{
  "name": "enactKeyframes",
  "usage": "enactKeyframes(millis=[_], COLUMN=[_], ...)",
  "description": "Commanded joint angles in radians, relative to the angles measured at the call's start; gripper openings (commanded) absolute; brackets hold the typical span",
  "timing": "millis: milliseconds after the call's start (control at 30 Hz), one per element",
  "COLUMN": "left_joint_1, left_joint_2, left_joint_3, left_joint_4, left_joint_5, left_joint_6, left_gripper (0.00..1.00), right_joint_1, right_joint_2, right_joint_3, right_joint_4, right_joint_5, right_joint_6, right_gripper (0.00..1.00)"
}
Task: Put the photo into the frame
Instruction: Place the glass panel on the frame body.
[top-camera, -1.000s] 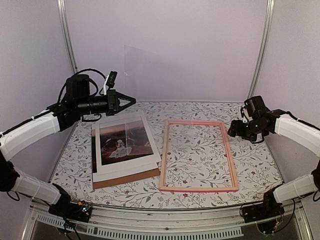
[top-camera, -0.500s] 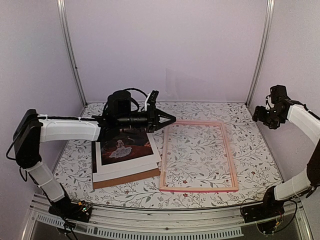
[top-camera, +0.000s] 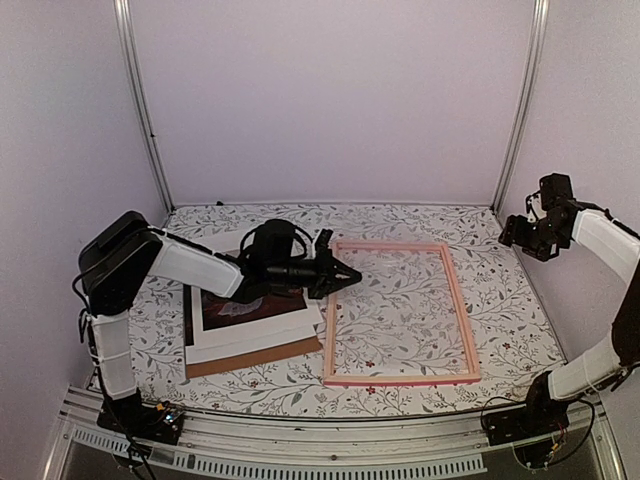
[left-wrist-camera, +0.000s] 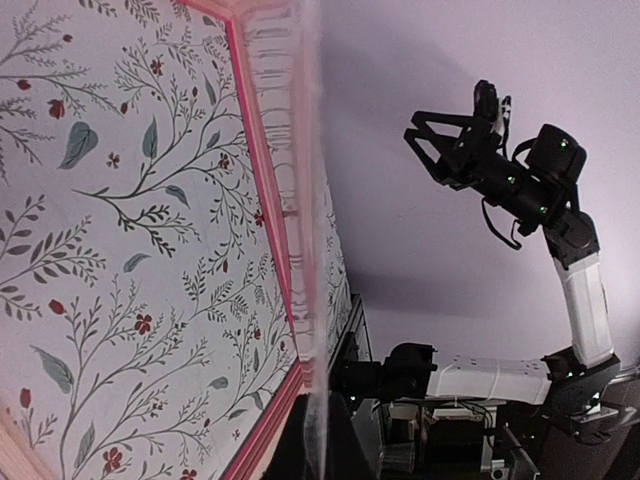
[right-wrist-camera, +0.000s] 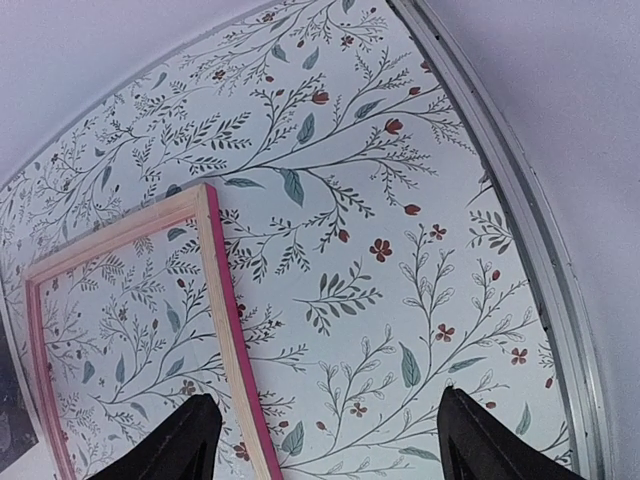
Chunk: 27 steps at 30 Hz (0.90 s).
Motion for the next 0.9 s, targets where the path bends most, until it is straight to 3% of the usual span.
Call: enactKeyframes(millis=[0,567,867], left_joint_1=[-0.009,-0.003,-0.002], left_joint_2=[0.060,0.051,0.058], left_joint_3=[0.053,0.140,0.163], left_joint_4=[-0.024,-0.317,-0.354], left_joint_5=[0.026,-0.037,-0.049], left_joint_6=[0.021,0.243,0.306], left_gripper=[0.00,0.04,0.00], right_joint_1=[0.000,0.011,0.086], right_joint_2=[0.009,0.024,0.074], right_joint_3=[-0.025,-0.091,-0.175], right_joint_4=[0.022,0.057,0.132], right_joint_5=[-0.047,-0.113,-0.177], right_joint_6=[-0.011,-0.008,0.021], right_gripper=[0.78,0.76,0.75])
